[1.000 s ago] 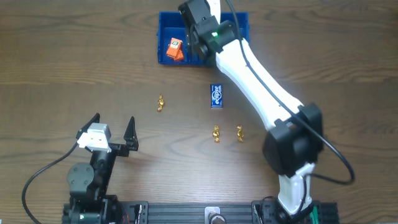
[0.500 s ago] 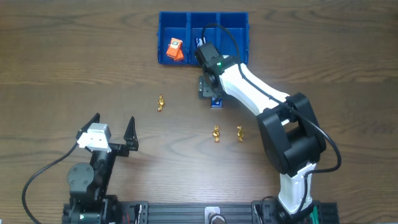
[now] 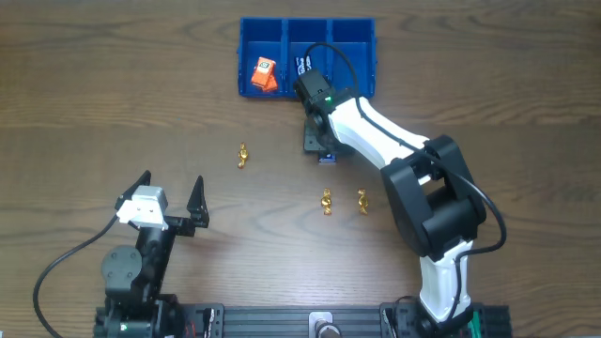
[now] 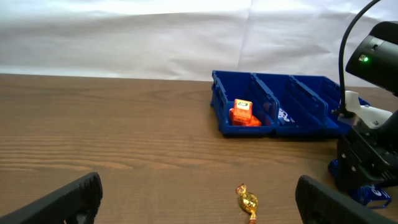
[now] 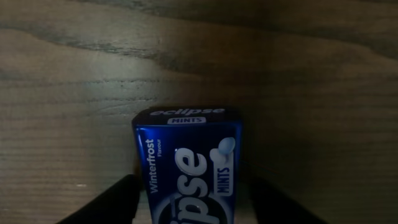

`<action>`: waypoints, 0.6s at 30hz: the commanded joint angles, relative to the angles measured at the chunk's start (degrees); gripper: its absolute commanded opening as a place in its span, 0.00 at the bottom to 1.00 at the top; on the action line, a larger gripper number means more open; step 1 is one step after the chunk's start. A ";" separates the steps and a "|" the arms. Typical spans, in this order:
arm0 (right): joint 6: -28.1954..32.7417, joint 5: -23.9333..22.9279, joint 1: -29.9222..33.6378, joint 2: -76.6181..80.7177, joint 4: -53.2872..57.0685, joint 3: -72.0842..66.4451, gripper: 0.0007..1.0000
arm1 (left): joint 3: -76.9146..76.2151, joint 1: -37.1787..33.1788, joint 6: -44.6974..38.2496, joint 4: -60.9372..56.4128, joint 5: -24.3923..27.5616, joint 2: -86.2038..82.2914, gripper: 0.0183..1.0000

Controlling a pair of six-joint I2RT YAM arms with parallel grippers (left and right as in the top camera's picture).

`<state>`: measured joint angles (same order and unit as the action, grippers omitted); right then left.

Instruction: Sort Candies Into Trays

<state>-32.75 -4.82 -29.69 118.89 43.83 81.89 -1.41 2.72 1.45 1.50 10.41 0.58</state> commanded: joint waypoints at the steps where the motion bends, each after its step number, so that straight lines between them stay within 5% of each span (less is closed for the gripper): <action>1: -0.59 0.26 0.50 0.83 -0.04 -0.20 0.42 | 1.14 -0.24 -0.20 1.88 1.05 -0.33 1.00; 5: -1.60 0.24 0.39 0.83 0.09 -0.20 0.23 | 1.14 -0.24 -0.20 1.86 1.05 -0.33 1.00; 11: -1.57 -0.57 -1.20 -1.95 0.15 -0.07 0.20 | 1.14 -0.24 -0.20 1.86 1.05 -0.33 1.00; 18: -1.49 -7.76 -4.96 -13.90 2.43 5.18 0.20 | 1.14 -0.24 -0.20 1.88 1.05 -0.33 1.00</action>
<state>-33.89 -8.19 -33.89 111.74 44.60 81.62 -1.41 2.72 1.45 1.50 10.41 0.58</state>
